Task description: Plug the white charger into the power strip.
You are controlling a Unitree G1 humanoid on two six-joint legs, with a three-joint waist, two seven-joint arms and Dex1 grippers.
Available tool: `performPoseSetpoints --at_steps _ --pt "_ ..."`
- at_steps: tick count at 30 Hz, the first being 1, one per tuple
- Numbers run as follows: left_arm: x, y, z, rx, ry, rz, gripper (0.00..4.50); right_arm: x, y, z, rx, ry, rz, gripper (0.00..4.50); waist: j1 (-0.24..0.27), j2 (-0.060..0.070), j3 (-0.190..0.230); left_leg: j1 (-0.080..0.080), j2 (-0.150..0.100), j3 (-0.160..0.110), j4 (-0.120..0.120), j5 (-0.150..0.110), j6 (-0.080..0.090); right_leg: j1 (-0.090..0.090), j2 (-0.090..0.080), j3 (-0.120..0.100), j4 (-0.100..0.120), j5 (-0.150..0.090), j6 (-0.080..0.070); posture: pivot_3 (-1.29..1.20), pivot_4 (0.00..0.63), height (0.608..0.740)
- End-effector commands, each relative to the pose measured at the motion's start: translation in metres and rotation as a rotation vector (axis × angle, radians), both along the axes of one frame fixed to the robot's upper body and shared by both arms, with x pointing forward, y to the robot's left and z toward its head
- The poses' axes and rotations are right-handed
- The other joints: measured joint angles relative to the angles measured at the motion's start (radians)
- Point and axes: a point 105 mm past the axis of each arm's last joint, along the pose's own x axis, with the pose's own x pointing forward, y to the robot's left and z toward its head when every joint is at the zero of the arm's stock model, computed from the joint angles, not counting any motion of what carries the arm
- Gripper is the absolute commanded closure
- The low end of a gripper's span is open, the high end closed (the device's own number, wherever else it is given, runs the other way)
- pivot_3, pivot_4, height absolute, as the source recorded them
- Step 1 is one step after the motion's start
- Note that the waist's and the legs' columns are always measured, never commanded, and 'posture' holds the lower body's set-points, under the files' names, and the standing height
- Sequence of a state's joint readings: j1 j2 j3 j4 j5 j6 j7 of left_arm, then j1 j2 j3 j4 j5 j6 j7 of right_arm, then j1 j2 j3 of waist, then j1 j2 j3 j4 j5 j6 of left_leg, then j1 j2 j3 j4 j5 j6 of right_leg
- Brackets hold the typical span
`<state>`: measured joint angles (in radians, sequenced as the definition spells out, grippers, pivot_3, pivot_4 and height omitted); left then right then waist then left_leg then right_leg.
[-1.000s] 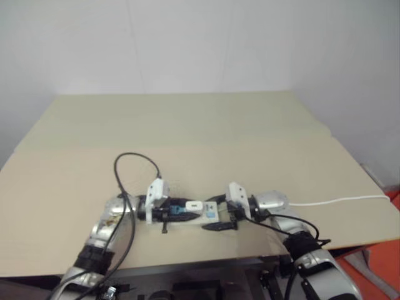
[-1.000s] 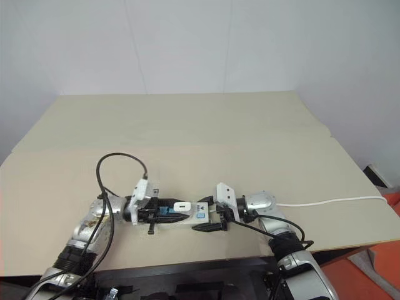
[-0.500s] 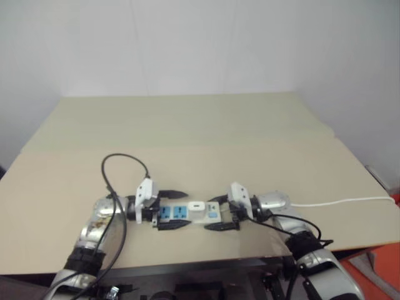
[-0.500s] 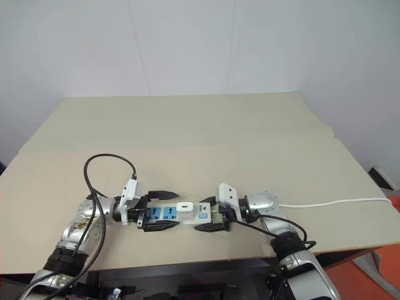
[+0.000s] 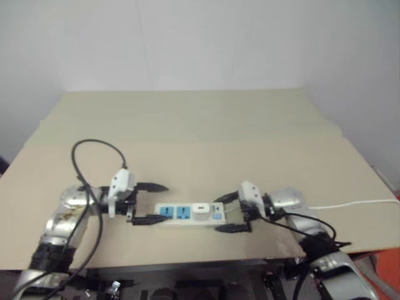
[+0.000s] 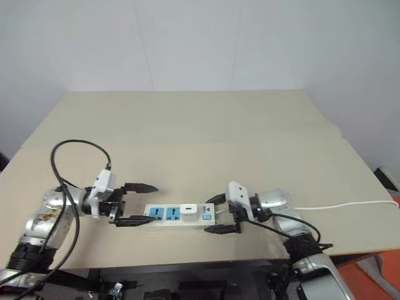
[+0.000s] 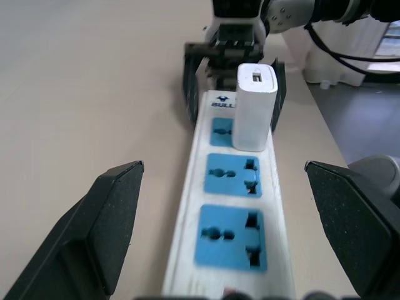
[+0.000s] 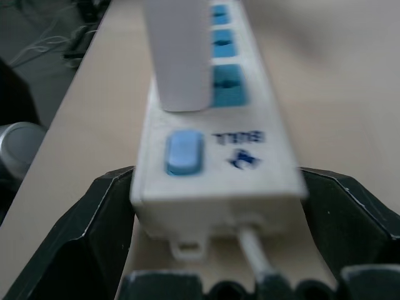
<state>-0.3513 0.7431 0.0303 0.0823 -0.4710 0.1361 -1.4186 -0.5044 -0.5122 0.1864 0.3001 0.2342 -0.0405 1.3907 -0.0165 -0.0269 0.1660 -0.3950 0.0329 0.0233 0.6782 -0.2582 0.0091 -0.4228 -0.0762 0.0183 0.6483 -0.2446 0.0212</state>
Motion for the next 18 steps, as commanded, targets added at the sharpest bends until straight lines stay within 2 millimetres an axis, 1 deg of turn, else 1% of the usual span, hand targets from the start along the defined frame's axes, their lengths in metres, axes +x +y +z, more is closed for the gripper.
performPoseSetpoints --at_steps 1,4,6,9,13,18 --pt "-0.002 0.017 0.019 0.037 -0.056 0.03 0.0 -0.004 -0.016 0.038 0.062 -0.087 -0.036 0.01 0.002 0.0 0.0 0.0 0.0 0.0 0.0 0.0 0.0 0.0 0.0 0.0 0.0 0.0 0.0 0.0 0.15 0.74" --pt "0.0 0.031 0.027 0.064 -0.091 0.098 0.0 -0.01 -0.033 0.051 0.056 -0.107 -0.077 0.01 0.002 0.0 0.001 0.0 0.0 0.001 0.0 0.0 0.0 0.001 0.0 -0.001 -0.001 0.0 0.0 0.0 0.15 0.74" --pt "0.0 0.04 0.032 0.084 -0.112 0.142 0.0 -0.014 -0.044 0.057 0.053 -0.109 -0.109 0.01 0.003 0.0 0.001 0.0 0.0 0.003 0.0 0.0 0.0 0.001 0.0 -0.001 -0.001 0.0 0.0 0.0 0.15 0.74" --pt "-0.004 0.058 0.041 0.107 -0.113 0.201 0.0 -0.02 -0.062 0.06 0.031 -0.111 -0.163 0.01 0.003 -0.001 0.002 0.0 0.0 0.005 0.0 0.0 0.0 0.001 0.0 -0.001 -0.001 0.0 0.0 0.0 0.15 0.74" --pt "-0.016 0.074 0.05 0.138 -0.091 0.229 0.0 -0.027 -0.08 0.063 0.017 -0.108 -0.218 0.01 0.002 -0.002 0.002 0.0 0.0 0.006 0.0 0.0 0.0 0.0 0.0 -0.001 -0.001 0.0 0.0 0.0 0.15 0.74" --pt "-0.026 0.083 0.055 0.17 -0.07 0.257 0.0 -0.033 -0.092 0.069 0.006 -0.11 -0.255 0.01 0.002 -0.001 0.003 0.0 0.001 0.007 0.0 0.0 0.0 0.001 0.0 -0.001 -0.001 0.0 0.0 0.0 0.15 0.74"
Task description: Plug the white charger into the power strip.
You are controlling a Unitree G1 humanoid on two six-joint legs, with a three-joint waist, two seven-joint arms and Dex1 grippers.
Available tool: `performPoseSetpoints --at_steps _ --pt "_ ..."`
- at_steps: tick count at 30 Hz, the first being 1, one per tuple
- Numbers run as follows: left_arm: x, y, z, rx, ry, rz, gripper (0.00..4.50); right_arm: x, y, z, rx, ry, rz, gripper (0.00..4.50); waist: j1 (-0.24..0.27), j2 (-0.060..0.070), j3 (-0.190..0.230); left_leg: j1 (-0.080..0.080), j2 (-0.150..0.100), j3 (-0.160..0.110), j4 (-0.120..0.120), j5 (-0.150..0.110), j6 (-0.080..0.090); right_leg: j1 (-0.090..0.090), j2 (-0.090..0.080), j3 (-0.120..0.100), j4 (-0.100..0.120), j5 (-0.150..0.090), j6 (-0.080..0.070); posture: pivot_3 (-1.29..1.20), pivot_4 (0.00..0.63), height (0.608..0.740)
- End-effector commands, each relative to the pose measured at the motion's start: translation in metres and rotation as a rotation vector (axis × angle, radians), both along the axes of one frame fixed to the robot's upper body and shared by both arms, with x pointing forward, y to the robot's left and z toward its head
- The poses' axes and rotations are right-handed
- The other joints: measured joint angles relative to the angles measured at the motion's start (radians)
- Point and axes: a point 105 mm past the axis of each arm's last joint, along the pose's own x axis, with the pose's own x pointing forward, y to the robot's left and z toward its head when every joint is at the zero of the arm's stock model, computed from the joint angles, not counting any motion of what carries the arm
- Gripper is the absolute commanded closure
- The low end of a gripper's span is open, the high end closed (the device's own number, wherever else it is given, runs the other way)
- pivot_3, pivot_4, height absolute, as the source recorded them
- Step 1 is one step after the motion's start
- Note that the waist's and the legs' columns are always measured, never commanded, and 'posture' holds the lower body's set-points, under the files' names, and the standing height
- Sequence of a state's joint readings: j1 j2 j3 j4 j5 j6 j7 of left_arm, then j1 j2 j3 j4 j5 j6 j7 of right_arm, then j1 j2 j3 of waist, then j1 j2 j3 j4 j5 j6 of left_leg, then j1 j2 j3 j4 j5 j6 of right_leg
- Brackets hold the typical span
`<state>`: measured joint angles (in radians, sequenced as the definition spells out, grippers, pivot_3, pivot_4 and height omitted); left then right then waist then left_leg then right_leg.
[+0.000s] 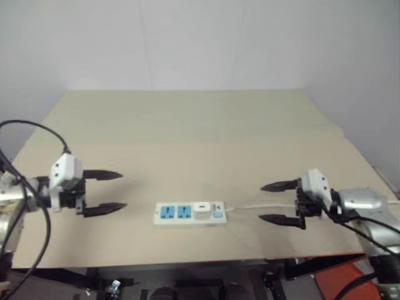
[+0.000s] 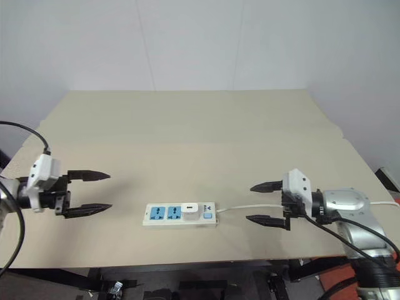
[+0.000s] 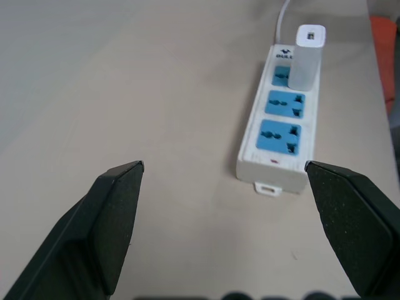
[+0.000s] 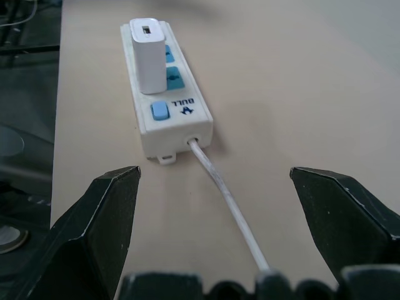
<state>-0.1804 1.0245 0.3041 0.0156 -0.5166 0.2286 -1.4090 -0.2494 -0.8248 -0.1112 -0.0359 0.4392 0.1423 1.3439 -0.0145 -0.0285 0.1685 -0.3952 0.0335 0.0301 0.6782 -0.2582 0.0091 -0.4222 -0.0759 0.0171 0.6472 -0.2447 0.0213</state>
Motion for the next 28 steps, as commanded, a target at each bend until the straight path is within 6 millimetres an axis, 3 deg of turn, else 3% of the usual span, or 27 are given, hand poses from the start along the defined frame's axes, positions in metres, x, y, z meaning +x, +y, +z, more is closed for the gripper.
performPoseSetpoints --at_steps 1,28 --pt "-0.008 0.0034 0.0158 0.007 -0.034 0.003 0.0 -0.0036 -0.006 0.0177 0.008 -0.052 -0.017 0.01 0.0 0.0 0.0 0.0 0.0 0.0 0.0 0.0 0.0 0.0 0.0 0.0 0.0 0.0 0.0 0.0 0.15 0.74" --pt "-0.0101 -0.0023 0.0147 -0.008 -0.024 0.024 0.0 -0.0001 -0.0066 0.0172 0.002 -0.054 -0.026 0.01 0.001 0.0 0.0 0.0 0.0 0.001 0.0 0.0 0.0 0.0 0.0 0.0 0.0 0.0 0.0 0.0 0.15 0.74"
